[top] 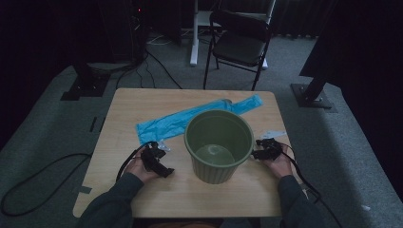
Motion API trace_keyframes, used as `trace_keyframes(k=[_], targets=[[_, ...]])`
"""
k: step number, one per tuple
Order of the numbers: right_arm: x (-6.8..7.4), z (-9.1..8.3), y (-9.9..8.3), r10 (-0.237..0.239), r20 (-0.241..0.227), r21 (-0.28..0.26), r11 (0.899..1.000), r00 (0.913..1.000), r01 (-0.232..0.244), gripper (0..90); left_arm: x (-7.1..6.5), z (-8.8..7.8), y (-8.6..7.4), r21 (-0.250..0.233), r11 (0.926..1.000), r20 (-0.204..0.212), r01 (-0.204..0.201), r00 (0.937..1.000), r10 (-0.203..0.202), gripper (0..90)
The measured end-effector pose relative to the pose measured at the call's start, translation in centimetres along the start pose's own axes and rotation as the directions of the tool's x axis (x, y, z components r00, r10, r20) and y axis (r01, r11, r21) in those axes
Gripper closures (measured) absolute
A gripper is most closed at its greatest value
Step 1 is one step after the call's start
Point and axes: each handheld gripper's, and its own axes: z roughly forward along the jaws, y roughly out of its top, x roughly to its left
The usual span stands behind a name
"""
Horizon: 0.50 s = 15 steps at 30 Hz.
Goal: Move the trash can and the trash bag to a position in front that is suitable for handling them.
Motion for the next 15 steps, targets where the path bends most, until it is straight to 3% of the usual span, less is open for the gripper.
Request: trace_keyframes(k=[4, 5, 7, 11, 13, 15], targets=[[-0.1, -0.6, 0.3, 0.037, -0.011, 0.044, 0.998, 0.9993, -0.036, 47.1, 0.1, 0.0, -0.1, -0.007, 1.0, -0.001, 0.003, 1.0, -0.003, 1.5], [-0.2, -0.7, 0.4, 0.049, -0.024, 0.049, 0.998, 0.9985, -0.047, 47.5, 0.1, 0.0, -0.1, -0.005, 1.0, -0.001, 0.003, 1.0, -0.003, 1.5], [0.5, -1.0, 0.6, 0.026, -0.077, 0.047, 0.999, 0.9967, -0.023, 49.3, 0.1, -0.2, 0.0, 0.007, 0.9998, -0.01, 0.016, 0.9998, -0.016, 4.2], [1.9, -1.5, 1.5, -0.014, -0.131, 0.016, 1.0, 0.9913, 0.016, 50.3, 0.4, -1.2, 0.0, 0.001, 0.9993, -0.019, 0.037, 0.9991, -0.037, 39.5], [2.6, -1.7, 2.0, -0.03, -0.162, 0.0, 1.0, 0.9863, 0.031, 50.7, 0.6, -1.4, 0.0, 0.0, 0.9988, -0.025, 0.049, 0.9985, -0.049, 46.3], [3.3, -1.7, 2.5, -0.052, -0.181, -0.009, 0.999, 0.9822, 0.051, 51.3, 0.7, -1.4, 0.0, -0.007, 0.9978, -0.006, 0.066, 0.9978, -0.066, 49.7]])
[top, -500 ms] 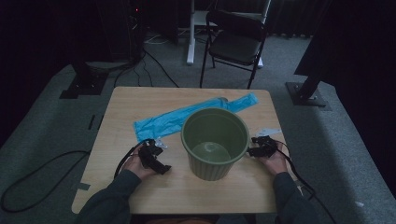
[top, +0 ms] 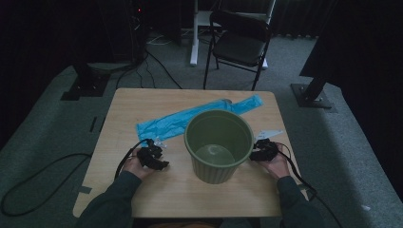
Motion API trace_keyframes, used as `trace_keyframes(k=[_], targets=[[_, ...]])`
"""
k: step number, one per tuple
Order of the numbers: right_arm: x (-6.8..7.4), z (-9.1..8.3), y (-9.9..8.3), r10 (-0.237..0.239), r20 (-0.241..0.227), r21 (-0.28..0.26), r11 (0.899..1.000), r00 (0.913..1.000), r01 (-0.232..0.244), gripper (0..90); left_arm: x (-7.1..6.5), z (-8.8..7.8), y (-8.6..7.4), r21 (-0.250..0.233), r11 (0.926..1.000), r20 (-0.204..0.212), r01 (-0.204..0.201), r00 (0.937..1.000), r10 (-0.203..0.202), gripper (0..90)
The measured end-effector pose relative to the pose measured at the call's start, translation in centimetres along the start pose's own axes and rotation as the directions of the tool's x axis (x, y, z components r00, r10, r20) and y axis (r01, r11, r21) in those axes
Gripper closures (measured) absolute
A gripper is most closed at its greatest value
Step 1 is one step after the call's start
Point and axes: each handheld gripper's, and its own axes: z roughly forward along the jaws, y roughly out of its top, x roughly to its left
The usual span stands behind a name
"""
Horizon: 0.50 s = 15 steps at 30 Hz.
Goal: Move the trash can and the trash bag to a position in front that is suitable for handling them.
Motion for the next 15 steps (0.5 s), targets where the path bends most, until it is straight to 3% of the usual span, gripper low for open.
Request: trace_keyframes(k=[2, 5, 8, 11, 13, 15], targets=[[0.3, 0.1, 0.2, -0.012, -0.004, 0.001, 1.0, 0.9999, 0.012, 51.7, 0.2, 0.0, 0.1, -0.007, 0.9998, 0.028, 0.02, 0.9994, -0.02, 50.3], [0.4, 0.3, 0.3, -0.012, -0.017, -0.005, 1.0, 0.9998, 0.012, 52.0, 0.1, 0.1, 0.3, -0.009, 0.9998, 0.025, 0.018, 0.9995, -0.018, 50.3], [0.6, 0.4, 0.5, -0.015, -0.019, -0.005, 1.0, 0.9997, 0.015, 54.1, -0.6, 0.1, 1.3, -0.054, 0.9985, 0.021, -0.008, 0.9997, 0.009, 50.1], [0.6, 0.5, 0.6, -0.017, -0.022, -0.006, 1.0, 0.9996, 0.016, 54.7, -0.8, -0.1, 1.8, -0.069, 0.9967, -0.016, -0.044, 0.999, 0.043, 50.1], [0.8, 0.7, 0.7, -0.013, -0.038, -0.007, 1.0, 0.9992, 0.013, 55.0, -0.5, -0.3, 2.3, -0.06, 0.993, -0.124, -0.102, 0.9878, 0.094, 51.7], [1.2, 1.0, 1.0, -0.019, -0.051, -0.007, 1.0, 0.9985, 0.018, 55.0, 0.4, -0.4, 2.7, -0.07, 0.9939, -0.145, -0.085, 0.9866, 0.074, 52.0]])
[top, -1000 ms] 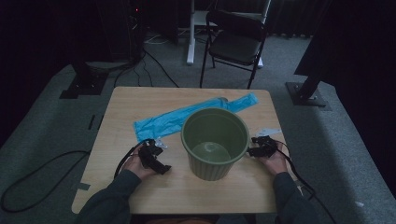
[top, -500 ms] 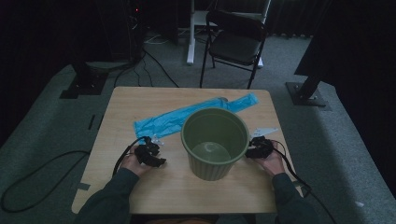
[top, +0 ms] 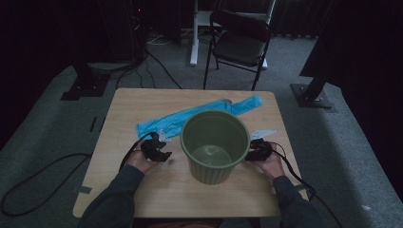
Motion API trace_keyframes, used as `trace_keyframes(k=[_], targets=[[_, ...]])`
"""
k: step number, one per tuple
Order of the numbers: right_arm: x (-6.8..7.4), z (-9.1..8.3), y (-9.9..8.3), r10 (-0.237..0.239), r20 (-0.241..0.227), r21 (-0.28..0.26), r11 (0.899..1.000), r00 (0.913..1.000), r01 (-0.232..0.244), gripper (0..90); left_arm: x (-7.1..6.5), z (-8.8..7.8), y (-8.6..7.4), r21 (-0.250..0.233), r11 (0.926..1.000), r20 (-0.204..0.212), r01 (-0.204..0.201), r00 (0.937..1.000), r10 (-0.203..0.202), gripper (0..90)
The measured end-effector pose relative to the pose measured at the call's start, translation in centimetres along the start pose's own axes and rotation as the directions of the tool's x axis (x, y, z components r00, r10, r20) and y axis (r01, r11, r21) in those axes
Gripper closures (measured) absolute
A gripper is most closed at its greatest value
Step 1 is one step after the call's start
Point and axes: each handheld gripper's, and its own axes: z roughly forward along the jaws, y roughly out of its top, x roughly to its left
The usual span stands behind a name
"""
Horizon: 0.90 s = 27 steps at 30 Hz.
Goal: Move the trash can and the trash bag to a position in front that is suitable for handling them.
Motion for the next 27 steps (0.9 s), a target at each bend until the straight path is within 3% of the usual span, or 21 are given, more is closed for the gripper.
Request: trace_keyframes(k=[1, 5, 6, 13, 16, 20, 21, 23, 25, 27], targets=[[0.0, 0.0, 0.0, 0.0, 0.0, 0.0, 1.0, 1.0, 0.0, 55.0, 0.0, 0.0, 0.0, 0.0, 1.0, 0.0, 0.0, 1.0, 0.0, 52.0], [0.8, 0.8, 0.8, -0.026, -0.015, 0.004, 1.0, 0.9995, 0.026, 54.8, 3.1, 1.0, 1.1, -0.03, 0.9968, -0.037, 0.074, 0.9965, -0.075, 51.8], [0.9, 0.9, 0.9, -0.029, -0.018, 0.005, 1.0, 0.9994, 0.029, 54.8, 4.0, 1.5, 1.4, -0.034, 0.9936, -0.029, 0.107, 0.9937, -0.108, 51.7], [0.8, 1.0, 1.0, -0.023, -0.025, 0.005, 1.0, 0.9994, 0.023, 53.8, 6.6, 4.4, 1.6, 0.001, 0.9827, 0.012, 0.185, 0.9826, -0.185, 47.3], [0.8, 1.0, 1.0, -0.023, -0.025, 0.007, 1.0, 0.9994, 0.023, 53.7, 7.2, 4.7, 1.3, 0.009, 0.9721, 0.018, 0.234, 0.972, -0.234, 47.9], [0.8, 1.0, 0.9, -0.025, -0.029, 0.008, 1.0, 0.9993, 0.025, 53.4, 7.6, 4.2, 0.9, 0.03, 0.9717, 0.011, 0.234, 0.972, -0.235, 68.9], [0.8, 1.0, 0.9, -0.025, -0.03, 0.01, 1.0, 0.9992, 0.025, 53.3, 7.8, 3.9, 0.6, 0.042, 0.9706, 0.015, 0.237, 0.9712, -0.238, 68.9], [0.7, 1.1, 0.9, -0.024, -0.031, 0.015, 1.0, 0.9992, 0.025, 53.2, 7.9, 3.4, -0.1, 0.052, 0.9693, 0.027, 0.24, 0.9699, -0.242, 85.5], [0.8, 1.1, 0.9, -0.025, -0.031, 0.016, 1.0, 0.9992, 0.025, 53.1, 8.0, 3.0, -0.6, 0.059, 0.9683, 0.028, 0.243, 0.9692, -0.245, 88.7], [0.8, 1.1, 0.8, -0.026, -0.031, 0.019, 0.999, 0.9992, 0.026, 53.0, 7.9, 2.3, -1.5, 0.074, 0.9716, 0.025, 0.225, 0.9735, -0.227, 90.0]])
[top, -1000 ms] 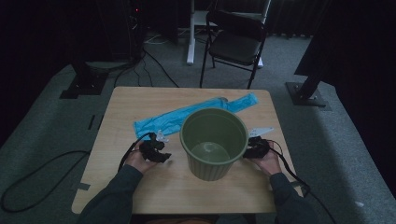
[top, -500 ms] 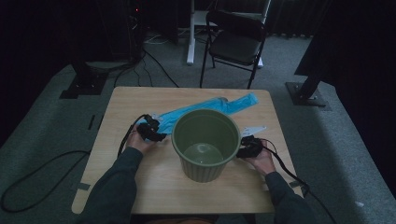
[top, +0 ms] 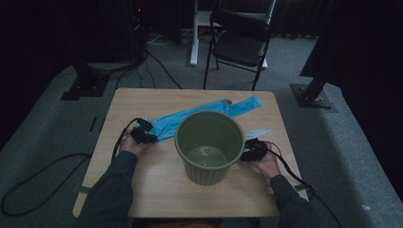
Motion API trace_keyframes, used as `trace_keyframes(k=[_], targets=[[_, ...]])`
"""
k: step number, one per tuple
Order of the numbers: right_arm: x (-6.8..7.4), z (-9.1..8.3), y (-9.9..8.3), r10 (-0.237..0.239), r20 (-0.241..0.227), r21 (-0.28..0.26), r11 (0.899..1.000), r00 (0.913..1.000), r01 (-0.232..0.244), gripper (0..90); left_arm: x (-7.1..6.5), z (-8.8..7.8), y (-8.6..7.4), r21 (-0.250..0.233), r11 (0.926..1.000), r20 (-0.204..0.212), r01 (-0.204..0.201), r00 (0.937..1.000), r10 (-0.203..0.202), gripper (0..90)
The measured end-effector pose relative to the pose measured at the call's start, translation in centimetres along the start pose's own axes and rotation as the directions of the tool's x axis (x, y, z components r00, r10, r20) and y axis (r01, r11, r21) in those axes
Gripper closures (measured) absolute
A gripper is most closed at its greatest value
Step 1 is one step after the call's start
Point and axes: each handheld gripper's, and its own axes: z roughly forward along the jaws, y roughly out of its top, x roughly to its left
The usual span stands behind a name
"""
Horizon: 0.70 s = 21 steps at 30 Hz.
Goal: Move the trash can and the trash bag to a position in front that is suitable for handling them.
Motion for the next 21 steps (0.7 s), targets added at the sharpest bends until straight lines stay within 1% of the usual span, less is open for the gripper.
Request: trace_keyframes(k=[1, 4, 5, 6, 7, 8, 9, 11, 13, 16, 17, 18, 19, 21], targets=[[0.0, 0.0, 0.0, -0.002, 0.0, 0.002, 1.0, 1.0, 0.002, 53.0, 0.0, -0.4, -0.5, 0.008, 1.0, -0.008, -0.006, 0.9999, 0.006, 90.0], [0.0, 0.1, 0.0, 0.003, 0.0, 0.005, 1.0, 1.0, -0.003, 53.0, 0.1, -1.5, -2.3, 0.026, 0.9995, -0.006, -0.02, 0.9998, 0.02, 90.0], [0.0, 0.1, 0.0, 0.001, 0.0, 0.005, 1.0, 1.0, -0.001, 53.0, 0.0, -1.9, -2.9, 0.029, 0.9995, -0.001, -0.015, 0.9999, 0.016, 90.0], [0.0, 0.1, 0.0, 0.001, 0.0, 0.005, 1.0, 1.0, -0.001, 53.0, 0.0, -1.9, -2.9, 0.029, 0.9995, -0.001, -0.015, 0.9999, 0.016, 90.0], [0.0, 0.1, 0.0, 0.002, 0.0, 0.006, 1.0, 1.0, -0.002, 53.0, -0.2, -2.6, -3.8, 0.022, 0.999, -0.005, -0.04, 0.9992, 0.04, 90.0], [-0.1, 0.2, 0.0, 0.002, -0.001, 0.007, 1.0, 1.0, -0.002, 53.0, -0.2, -2.8, -4.0, -0.001, 0.9992, -0.002, -0.039, 0.9992, 0.039, 86.7], [-0.1, 0.3, 0.0, 0.005, -0.002, 0.008, 1.0, 1.0, -0.005, 53.0, -0.1, -3.0, -4.0, -0.026, 0.9991, 0.003, -0.034, 0.9994, 0.035, 78.6], [-0.2, 0.4, 0.0, 0.01, -0.002, 0.009, 1.0, 0.9999, -0.01, 52.8, -0.1, -2.8, -3.4, -0.056, 0.9983, 0.016, -0.011, 0.9998, 0.012, 67.4], [-0.2, 0.4, 0.0, 0.008, 0.0, 0.01, 1.0, 1.0, -0.008, 52.0, -0.2, -2.2, -2.2, -0.065, 0.9978, 0.017, -0.015, 0.9997, 0.016, 59.0], [-0.2, 0.3, 0.0, 0.006, -0.001, 0.01, 1.0, 1.0, -0.006, 51.7, -0.4, -1.1, -0.5, -0.076, 0.9968, 0.033, -0.026, 0.999, 0.029, 53.1], [-0.2, 0.3, 0.0, 0.005, -0.002, 0.01, 1.0, 1.0, -0.005, 51.5, -0.4, -0.7, 0.1, -0.071, 0.997, 0.038, -0.03, 0.9987, 0.032, 50.3], [-0.2, 0.3, 0.0, 0.005, -0.002, 0.01, 1.0, 1.0, -0.005, 51.5, -0.4, -0.7, 0.1, -0.071, 0.997, 0.038, -0.03, 0.9987, 0.032, 48.2], [-0.3, 0.4, 0.0, 0.003, -0.002, 0.012, 1.0, 1.0, -0.003, 51.4, -0.5, 0.3, 1.3, -0.069, 0.9971, 0.039, -0.03, 0.9987, 0.033, 48.2], [-0.2, 0.4, 0.0, -0.003, -0.001, 0.015, 1.0, 1.0, 0.003, 51.1, -0.4, 1.1, 2.0, -0.062, 0.9977, 0.038, -0.027, 0.9989, 0.03, 44.2]])
